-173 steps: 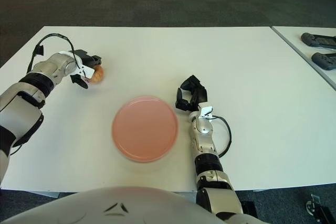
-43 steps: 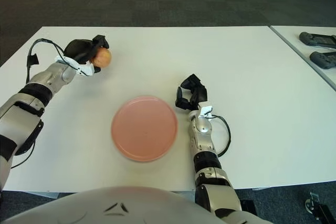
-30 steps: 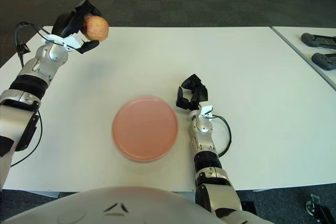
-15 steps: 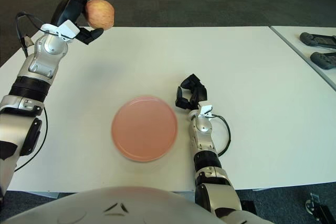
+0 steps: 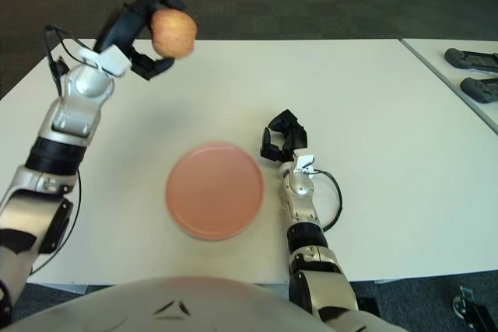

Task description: Put the apple into the plate.

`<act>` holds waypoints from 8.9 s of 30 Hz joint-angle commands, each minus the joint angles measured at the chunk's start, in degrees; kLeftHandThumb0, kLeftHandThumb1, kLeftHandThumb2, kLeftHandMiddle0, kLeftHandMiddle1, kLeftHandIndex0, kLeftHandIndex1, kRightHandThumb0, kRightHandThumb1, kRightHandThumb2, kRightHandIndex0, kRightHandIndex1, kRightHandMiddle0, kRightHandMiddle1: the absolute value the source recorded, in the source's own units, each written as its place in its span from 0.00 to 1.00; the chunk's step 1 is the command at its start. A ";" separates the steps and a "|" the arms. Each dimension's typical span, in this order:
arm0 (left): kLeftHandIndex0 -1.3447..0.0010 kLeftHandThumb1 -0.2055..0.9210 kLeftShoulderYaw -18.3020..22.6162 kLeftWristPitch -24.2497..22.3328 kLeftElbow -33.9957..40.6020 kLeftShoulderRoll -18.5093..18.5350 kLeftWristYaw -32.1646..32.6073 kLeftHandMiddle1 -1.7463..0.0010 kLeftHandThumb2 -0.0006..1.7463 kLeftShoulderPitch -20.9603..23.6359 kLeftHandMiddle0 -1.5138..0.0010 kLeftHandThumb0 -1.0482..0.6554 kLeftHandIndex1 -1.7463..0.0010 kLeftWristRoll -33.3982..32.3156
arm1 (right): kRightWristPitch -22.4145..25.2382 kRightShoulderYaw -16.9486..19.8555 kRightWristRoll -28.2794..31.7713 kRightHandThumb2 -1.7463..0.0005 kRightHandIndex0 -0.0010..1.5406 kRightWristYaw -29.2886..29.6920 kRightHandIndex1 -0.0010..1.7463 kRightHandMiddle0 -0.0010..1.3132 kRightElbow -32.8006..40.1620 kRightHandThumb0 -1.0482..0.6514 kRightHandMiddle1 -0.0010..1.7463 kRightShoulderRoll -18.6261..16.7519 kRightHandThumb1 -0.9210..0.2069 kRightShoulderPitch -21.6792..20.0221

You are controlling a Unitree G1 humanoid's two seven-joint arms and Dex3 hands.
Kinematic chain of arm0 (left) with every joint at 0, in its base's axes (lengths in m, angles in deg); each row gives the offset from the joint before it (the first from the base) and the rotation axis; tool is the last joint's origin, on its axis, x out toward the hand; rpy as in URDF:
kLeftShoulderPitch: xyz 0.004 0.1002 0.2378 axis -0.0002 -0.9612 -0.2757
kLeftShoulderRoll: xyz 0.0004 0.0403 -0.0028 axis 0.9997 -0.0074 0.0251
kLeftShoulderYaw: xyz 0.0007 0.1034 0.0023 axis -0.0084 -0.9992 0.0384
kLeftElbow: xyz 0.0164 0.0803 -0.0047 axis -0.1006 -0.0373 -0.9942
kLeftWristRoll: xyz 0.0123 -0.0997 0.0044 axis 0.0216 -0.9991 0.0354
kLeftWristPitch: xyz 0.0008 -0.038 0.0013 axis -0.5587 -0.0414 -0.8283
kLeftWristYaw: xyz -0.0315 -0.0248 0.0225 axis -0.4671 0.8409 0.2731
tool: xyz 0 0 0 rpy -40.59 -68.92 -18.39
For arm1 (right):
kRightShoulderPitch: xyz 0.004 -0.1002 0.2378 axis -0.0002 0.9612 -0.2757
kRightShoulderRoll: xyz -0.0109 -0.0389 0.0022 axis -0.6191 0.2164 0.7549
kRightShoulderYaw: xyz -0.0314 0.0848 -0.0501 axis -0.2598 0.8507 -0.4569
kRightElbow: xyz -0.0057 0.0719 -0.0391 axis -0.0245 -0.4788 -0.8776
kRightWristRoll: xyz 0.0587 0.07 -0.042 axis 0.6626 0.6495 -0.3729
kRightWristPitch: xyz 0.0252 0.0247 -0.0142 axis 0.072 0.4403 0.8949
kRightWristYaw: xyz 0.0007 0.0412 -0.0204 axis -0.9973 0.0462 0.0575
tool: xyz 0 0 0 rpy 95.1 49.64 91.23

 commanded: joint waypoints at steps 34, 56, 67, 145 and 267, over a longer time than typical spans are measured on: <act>0.54 0.20 -6.99 16.07 5.57 6.92 -21.30 0.05 0.93 -10.65 0.43 0.61 0.00 2.67 | 3.92 -0.11 0.00 0.20 0.76 1.04 1.00 0.51 -2.20 0.32 1.00 -0.79 0.60 2.93; 0.55 0.20 -9.26 29.10 -1.58 6.55 -13.43 0.03 0.94 -13.42 0.44 0.61 0.00 13.41 | 5.01 0.22 0.43 0.22 0.75 0.34 1.00 0.49 -1.24 0.33 1.00 -0.83 0.57 3.33; 0.55 0.20 -13.00 33.05 -6.86 5.77 -6.09 0.03 0.94 -14.56 0.44 0.61 0.00 23.77 | 4.97 0.19 0.00 0.22 0.75 0.73 1.00 0.49 -1.70 0.33 1.00 -0.63 0.58 3.03; 0.85 1.00 -16.83 33.09 -9.84 7.00 27.18 0.00 0.30 -9.73 0.67 0.41 0.00 41.21 | 2.75 -1.21 -1.63 0.20 0.78 4.20 1.00 0.51 -0.78 0.32 1.00 -2.31 0.60 3.44; 1.00 1.00 6.79 3.54 2.09 4.58 -9.80 1.00 0.59 -12.02 1.00 0.04 1.00 1.25 | 3.03 0.15 -1.25 0.19 0.79 1.84 1.00 0.51 -5.00 0.32 1.00 -1.83 0.61 1.67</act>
